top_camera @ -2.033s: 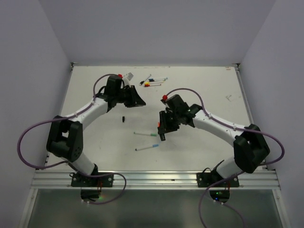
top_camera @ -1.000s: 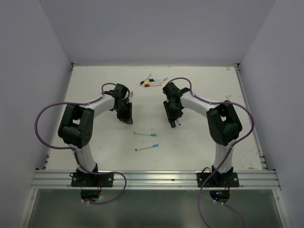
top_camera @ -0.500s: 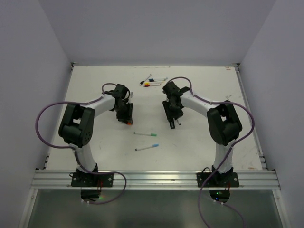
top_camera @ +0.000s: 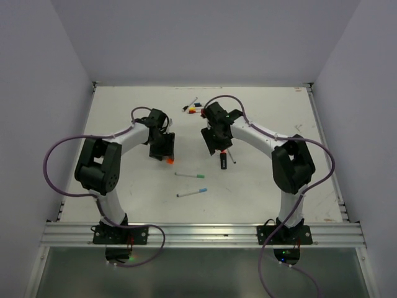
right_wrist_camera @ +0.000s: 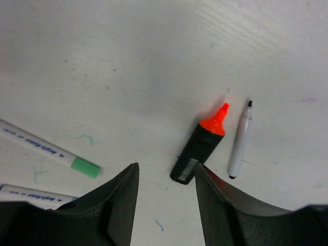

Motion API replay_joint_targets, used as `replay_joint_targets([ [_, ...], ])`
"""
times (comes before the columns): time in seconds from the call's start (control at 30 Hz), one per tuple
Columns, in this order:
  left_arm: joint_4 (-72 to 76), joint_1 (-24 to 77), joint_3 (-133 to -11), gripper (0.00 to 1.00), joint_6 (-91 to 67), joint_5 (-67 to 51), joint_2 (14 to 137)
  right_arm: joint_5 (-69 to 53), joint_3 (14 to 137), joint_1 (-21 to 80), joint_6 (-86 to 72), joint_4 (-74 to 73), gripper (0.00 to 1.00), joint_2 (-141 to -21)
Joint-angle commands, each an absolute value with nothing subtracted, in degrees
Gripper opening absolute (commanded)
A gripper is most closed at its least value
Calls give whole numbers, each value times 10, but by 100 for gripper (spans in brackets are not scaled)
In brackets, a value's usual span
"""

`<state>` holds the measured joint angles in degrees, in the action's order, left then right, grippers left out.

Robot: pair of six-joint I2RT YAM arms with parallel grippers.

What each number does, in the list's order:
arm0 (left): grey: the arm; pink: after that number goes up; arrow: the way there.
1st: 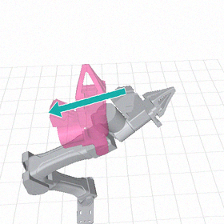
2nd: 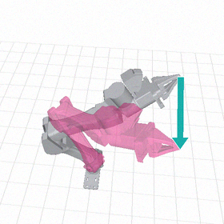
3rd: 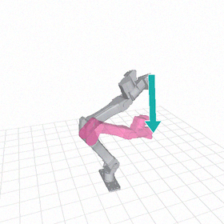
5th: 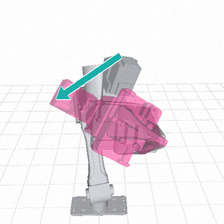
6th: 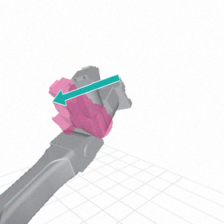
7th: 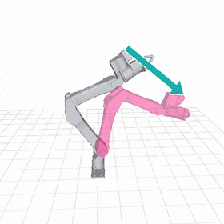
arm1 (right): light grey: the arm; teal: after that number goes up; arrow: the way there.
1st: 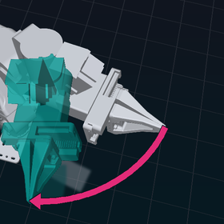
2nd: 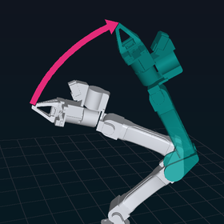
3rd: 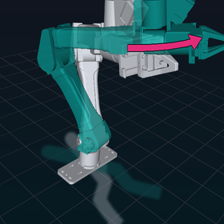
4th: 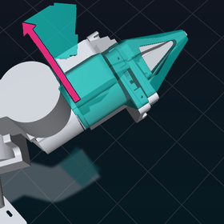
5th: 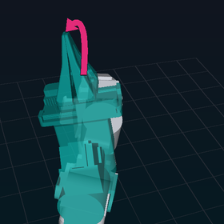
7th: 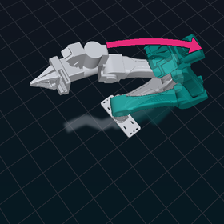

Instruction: Open the pen caps

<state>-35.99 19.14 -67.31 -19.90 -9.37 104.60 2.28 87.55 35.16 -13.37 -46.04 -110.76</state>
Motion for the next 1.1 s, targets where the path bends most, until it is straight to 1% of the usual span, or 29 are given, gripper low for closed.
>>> replay_joint_targets([
  [0.0, -379, 188, -691, 60, -193, -76, 999, -10, 896, 395, -112, -476, 52, -1060],
  [0.2, -393, 186, -704, 62, -211, -94, 947, -81, 878, 450, -84, -447, 52, -1068],
  [0.43, -383, 184, -672, 64, -263, -75, 847, -109, 887, 466, -70, -421, 51, -1096],
  [0.67, -377, 182, -597, 65, -295, -42, 743, -110, 896, 484, -50, -419, 50, -1139],
  [0.87, -384, 181, -554, 65, -317, -34, 686, -109, 900, 500, -46, -414, 50, -1161],
  [1.07, -387, 181, -534, 66, -330, -42, 650, -73, 911, 509, -45, -415, 49, -1184],
])
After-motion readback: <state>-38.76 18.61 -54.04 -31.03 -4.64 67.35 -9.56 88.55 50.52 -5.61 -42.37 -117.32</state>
